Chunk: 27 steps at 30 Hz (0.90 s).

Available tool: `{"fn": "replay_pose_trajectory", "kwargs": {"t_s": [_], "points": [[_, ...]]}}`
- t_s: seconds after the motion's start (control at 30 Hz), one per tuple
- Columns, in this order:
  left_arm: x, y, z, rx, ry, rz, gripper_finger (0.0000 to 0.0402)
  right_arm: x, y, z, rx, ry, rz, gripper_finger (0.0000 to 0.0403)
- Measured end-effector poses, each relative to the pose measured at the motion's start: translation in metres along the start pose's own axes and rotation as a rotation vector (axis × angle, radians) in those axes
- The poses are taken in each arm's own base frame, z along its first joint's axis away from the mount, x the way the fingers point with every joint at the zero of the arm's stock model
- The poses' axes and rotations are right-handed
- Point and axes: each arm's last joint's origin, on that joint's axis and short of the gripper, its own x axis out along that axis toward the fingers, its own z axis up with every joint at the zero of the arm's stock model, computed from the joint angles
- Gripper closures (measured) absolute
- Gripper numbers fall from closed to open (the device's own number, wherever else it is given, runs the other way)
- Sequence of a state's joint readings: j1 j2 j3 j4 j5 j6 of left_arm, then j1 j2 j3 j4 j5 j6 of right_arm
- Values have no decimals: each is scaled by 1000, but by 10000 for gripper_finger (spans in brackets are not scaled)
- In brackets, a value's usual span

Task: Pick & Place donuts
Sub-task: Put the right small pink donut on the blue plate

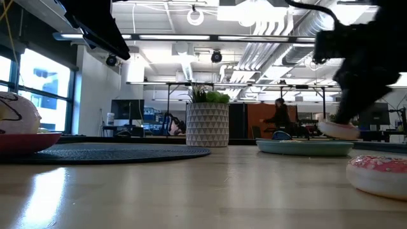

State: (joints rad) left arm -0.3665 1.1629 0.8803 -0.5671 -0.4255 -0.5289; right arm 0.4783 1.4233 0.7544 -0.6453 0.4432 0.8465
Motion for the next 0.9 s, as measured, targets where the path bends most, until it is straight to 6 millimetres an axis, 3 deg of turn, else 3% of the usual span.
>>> {"fn": "replay_pose_trajectory", "kwargs": {"t_s": [0.27, 0.5, 0.73, 0.9], "points": [[0, 0, 0, 0, 0, 0, 285, -6, -38, 20, 20, -46, -144, 400], [0, 0, 0, 0, 0, 0, 285, 9, -92, 27, 142, 172, -376, 399], [0, 0, 0, -1, 0, 0, 285, 33, -121, 53, 182, 179, -247, 399], [0, 0, 0, -1, 0, 0, 285, 43, -134, 56, 249, 239, -172, 398]]}}
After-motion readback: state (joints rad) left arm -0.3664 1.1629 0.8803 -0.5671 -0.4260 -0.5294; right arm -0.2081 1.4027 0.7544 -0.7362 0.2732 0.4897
